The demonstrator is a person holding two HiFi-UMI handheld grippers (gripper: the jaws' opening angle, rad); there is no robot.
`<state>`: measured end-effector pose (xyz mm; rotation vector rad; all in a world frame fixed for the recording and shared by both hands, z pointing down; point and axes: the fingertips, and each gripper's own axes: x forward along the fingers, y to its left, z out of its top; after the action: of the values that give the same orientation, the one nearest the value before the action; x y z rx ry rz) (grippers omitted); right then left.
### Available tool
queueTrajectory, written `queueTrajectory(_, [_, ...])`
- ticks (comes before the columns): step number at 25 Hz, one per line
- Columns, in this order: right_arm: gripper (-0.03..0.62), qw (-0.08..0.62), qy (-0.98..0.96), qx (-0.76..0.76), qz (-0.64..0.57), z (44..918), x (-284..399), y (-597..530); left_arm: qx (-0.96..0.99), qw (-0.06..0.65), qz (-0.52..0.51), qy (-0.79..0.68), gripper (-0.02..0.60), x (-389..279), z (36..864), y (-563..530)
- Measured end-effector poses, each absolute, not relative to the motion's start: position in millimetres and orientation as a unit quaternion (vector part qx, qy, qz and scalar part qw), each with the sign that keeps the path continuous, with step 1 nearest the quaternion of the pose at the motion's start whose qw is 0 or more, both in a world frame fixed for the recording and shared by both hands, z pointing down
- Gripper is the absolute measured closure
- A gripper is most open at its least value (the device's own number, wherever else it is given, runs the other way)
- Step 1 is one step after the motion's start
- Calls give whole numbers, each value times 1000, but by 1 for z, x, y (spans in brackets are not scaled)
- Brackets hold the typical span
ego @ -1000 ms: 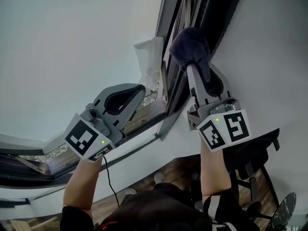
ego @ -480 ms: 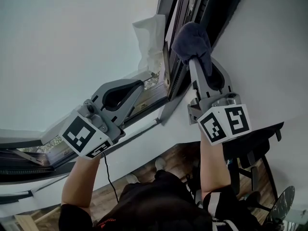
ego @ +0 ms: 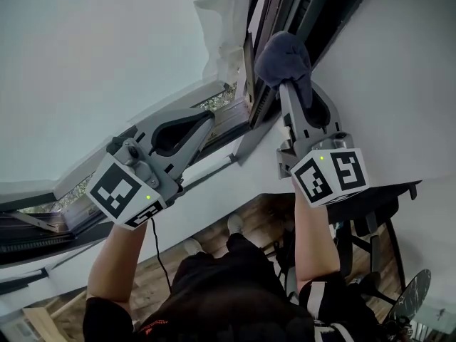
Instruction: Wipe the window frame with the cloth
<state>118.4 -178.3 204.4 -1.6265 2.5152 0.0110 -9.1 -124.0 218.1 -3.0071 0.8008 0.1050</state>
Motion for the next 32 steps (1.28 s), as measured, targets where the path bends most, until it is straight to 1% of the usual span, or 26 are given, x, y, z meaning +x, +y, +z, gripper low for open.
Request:
queueTrajectory(23, [525,22,828,-555,-81,339,125,-186,-964,-74,-8,256,563,2,308,-119])
queueTrajectory(32, [525,4,823,-557,-108,382,129,-191,-962,-81,-13,261,563,3,332,-123])
